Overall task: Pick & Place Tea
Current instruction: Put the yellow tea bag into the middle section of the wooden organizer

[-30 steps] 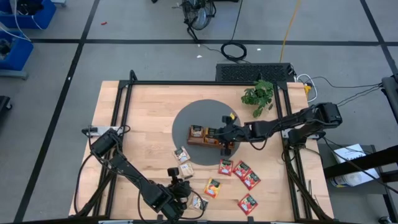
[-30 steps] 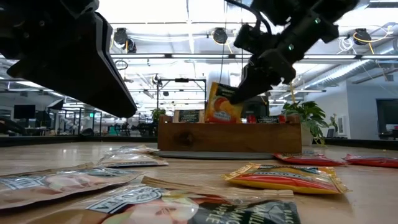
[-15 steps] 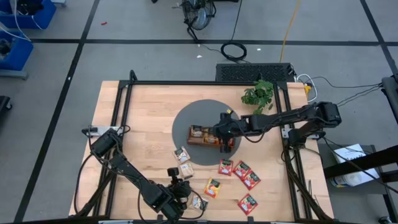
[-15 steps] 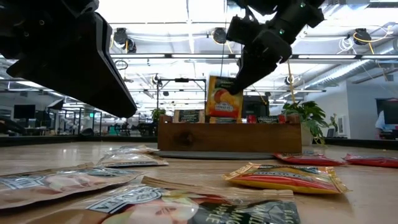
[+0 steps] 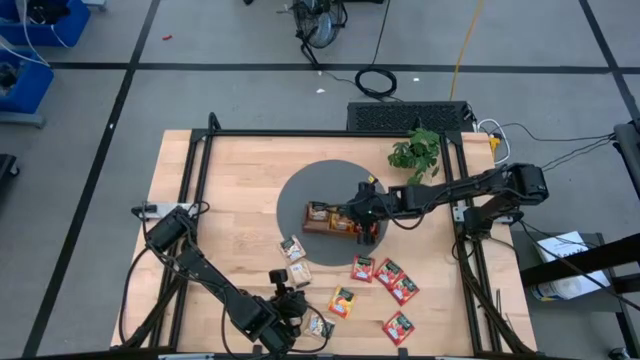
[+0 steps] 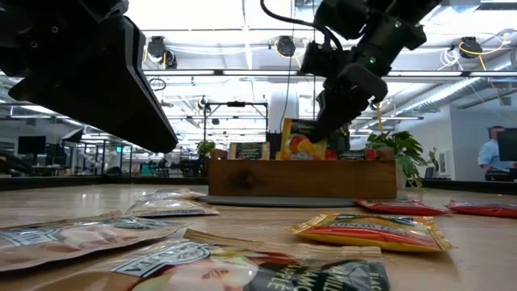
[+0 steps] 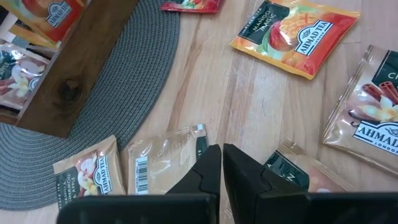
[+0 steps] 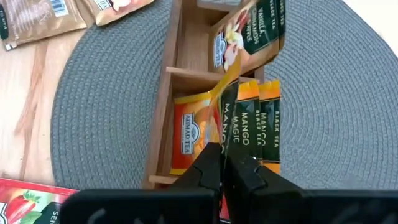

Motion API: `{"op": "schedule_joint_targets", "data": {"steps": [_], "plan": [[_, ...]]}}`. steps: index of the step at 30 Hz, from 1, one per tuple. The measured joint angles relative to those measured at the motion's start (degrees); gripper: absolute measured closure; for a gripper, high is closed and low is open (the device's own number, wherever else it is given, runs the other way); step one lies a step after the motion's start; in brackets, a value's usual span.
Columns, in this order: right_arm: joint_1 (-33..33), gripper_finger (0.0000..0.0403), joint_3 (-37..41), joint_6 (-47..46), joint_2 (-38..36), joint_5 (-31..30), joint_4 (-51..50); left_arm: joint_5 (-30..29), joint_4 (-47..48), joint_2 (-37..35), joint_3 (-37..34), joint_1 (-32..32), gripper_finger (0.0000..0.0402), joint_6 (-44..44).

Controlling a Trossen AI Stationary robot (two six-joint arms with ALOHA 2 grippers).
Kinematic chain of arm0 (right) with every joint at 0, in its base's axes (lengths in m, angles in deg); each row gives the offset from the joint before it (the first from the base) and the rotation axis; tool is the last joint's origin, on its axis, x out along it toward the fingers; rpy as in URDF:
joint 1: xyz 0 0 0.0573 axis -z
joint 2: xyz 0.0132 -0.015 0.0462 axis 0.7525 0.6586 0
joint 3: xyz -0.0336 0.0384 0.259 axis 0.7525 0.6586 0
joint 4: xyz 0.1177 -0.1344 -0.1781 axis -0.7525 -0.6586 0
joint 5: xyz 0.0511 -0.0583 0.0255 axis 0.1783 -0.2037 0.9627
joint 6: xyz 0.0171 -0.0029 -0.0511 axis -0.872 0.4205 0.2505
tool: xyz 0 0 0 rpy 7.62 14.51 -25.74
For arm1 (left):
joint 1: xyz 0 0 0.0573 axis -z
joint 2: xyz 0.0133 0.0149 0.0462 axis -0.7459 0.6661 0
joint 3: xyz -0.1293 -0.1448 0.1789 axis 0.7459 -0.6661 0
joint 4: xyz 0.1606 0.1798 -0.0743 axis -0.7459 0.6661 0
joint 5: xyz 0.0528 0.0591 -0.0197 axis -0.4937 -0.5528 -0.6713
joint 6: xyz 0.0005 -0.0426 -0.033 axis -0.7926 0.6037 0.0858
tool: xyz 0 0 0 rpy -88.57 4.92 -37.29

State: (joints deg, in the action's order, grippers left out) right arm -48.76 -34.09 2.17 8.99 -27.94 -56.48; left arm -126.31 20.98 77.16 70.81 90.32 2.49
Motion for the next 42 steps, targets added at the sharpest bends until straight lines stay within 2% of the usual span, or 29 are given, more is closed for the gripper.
{"op": "schedule_joint_targets", "data": {"steps": [6,12,21,33,37,42], "plan": [[0.0,0.0403,0.0,0.2,0.0,0.3,0.9,0.0,0.0,0.0,0.0,-0.1,0.0376,0.0],[1.3,0.0403,0.0,0.5,1.5,5.9,1.3,-0.4,-0.2,0.0,0.0,-0.1,0.0376,-0.1],[3.0,0.0398,0.1,2.0,5.3,5.7,2.8,-0.6,-0.4,0.0,0.0,-0.1,0.0376,0.0],[3.0,0.0302,0.1,1.2,5.3,5.6,8.1,-0.1,-0.7,0.0,0.0,0.1,0.0376,0.8],[3.0,0.0275,0.1,-1.1,5.2,5.4,8.9,2.2,-0.7,0.0,0.0,0.3,0.0376,1.7],[2.8,0.0258,0.1,-0.8,3.9,0.2,9.1,-1.4,1.2,0.0,0.0,2.0,0.0376,1.7]]}}
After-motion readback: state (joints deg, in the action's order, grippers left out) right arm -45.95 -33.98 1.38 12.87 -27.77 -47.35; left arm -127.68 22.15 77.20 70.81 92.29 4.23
